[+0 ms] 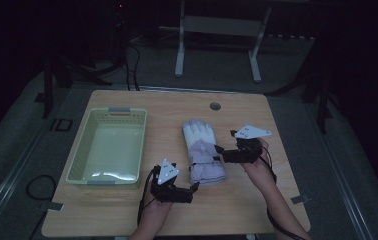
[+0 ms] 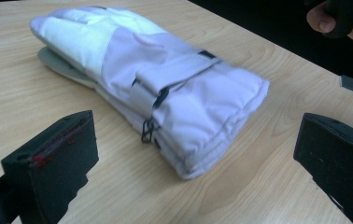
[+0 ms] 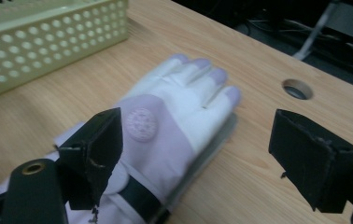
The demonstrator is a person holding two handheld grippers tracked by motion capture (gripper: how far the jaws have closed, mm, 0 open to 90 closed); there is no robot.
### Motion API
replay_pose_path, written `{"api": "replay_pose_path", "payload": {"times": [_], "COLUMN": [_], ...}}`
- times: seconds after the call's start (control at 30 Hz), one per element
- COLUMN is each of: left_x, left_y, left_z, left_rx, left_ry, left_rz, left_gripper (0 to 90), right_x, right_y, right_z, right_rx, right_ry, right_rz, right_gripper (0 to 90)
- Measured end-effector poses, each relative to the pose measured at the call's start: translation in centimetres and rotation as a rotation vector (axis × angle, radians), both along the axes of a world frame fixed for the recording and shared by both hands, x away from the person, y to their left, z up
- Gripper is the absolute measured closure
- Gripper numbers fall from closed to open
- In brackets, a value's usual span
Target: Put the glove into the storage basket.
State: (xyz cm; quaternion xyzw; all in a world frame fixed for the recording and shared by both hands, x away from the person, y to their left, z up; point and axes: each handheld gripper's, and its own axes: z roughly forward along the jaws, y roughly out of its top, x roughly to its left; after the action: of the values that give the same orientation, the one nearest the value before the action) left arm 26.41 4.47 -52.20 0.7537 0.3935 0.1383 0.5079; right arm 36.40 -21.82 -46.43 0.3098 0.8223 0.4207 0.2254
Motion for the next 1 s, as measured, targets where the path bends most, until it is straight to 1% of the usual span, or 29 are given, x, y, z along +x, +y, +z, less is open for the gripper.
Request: {"api": "replay_pose_path", "payload": {"times": [0.03, 0.1, 0.17, 0.23, 0.27, 0.3, 0.33, 0.37, 0.4, 0.43, 0.53, 0.57, 0.6, 0.63, 0.67, 0.7, 0.77, 0.8, 0.83, 0.87, 0.97, 1.0], "left_x": [0.3, 0.9, 1.5, 2.1, 2.4, 2.7, 3.1, 3.1, 3.8, 4.0, 4.4, 4.5, 4.7, 4.9, 5.0, 5.1, 5.2, 5.3, 5.4, 5.5, 5.9, 5.9], "left_y": [-0.2, -0.6, -1.0, -1.4, -1.6, -1.7, -1.9, -1.9, -2.2, -2.3, -2.8, -2.9, -3.0, -3.0, -3.0, -3.1, -3.0, -3.1, -3.1, -3.1, -2.9, -2.9], "left_z": [0.3, 0.9, 1.4, 1.9, 2.1, 2.2, 2.3, 2.3, 2.3, 2.2, 1.9, 1.7, 1.5, 1.2, 1.0, 0.8, 0.3, 0.0, -0.2, -0.5, -1.2, -1.4], "left_rx": [0.008, 0.03, 0.05, 0.067, 0.075, 0.079, 0.079, 0.079, 0.088, 0.082, 0.09, 0.095, 0.1, 0.093, 0.1, 0.105, 0.109, 0.117, 0.132, 0.132, 0.111, 0.114], "left_ry": [0.018, 0.033, 0.05, 0.054, 0.054, 0.057, 0.067, 0.067, 0.087, 0.097, 0.11, 0.114, 0.125, 0.137, 0.149, 0.148, 0.14, 0.134, 0.133, 0.145, 0.205, 0.21], "left_rz": [0.001, 0.01, 0.023, 0.038, 0.053, 0.063, 0.07, 0.07, 0.1, 0.097, 0.104, 0.106, 0.115, 0.109, 0.113, 0.121, 0.137, 0.152, 0.159, 0.154, 0.159, 0.162], "left_gripper": [0.0, 0.0, 0.0, 0.0, 0.0, 0.0, 0.0, 0.0, 0.0, 0.0, 0.0, 0.0, 0.0, 0.0, 0.0, 0.0, 5.8, 5.8, 5.8, 5.9, 5.8, 5.8], "right_x": [0.1, 0.5, 0.9, 1.4, 1.7, 1.9, 2.0, 2.0, 2.2, 2.6, 3.2, 3.4, 3.6, 3.8, 4.0, 4.2, 4.4, 4.5, 4.6, 4.7, 4.9, 5.0], "right_y": [-0.2, -0.5, -0.7, -0.8, -0.8, -0.7, -0.7, -0.7, -0.6, -0.4, -0.1, 0.0, 0.0, 0.0, 0.1, 0.1, 0.2, 0.3, 0.5, 0.6, 0.9, 1.0], "right_z": [0.0, -0.1, -0.2, -0.4, -0.5, -0.6, -0.7, -0.7, -0.8, -1.0, -1.3, -1.4, -1.5, -1.7, -1.9, -2.1, -2.7, -3.1, -3.4, -3.8, -4.8, -5.0], "right_rx": [0.0, 0.005, 0.015, 0.052, 0.063, 0.062, 0.06, 0.06, 0.07, 0.08, 0.079, 0.079, 0.081, 0.088, 0.092, 0.094, 0.1, 0.096, 0.096, 0.093, 0.088, 0.091], "right_ry": [0.01, 0.03, 0.051, 0.08, 0.093, 0.103, 0.103, 0.103, 0.117, 0.132, 0.152, 0.159, 0.159, 0.165, 0.176, 0.179, 0.199, 0.202, 0.22, 0.229, 0.265, 0.277], "right_rz": [-0.003, -0.031, -0.041, -0.052, -0.059, -0.065, -0.065, -0.065, -0.052, -0.056, -0.072, -0.069, -0.079, -0.078, -0.075, -0.082, -0.076, -0.082, -0.076, -0.079, -0.092, -0.093], "right_gripper": [17.4, 17.1, 15.8, 14.5, 14.0, 12.9, 12.9, 12.9, 12.9, 13.0, 13.6, 13.7, 14.5, 16.0, 16.2, 16.6, 17.7, 17.9, 17.9, 18.0, 20.6, 21.1]}}
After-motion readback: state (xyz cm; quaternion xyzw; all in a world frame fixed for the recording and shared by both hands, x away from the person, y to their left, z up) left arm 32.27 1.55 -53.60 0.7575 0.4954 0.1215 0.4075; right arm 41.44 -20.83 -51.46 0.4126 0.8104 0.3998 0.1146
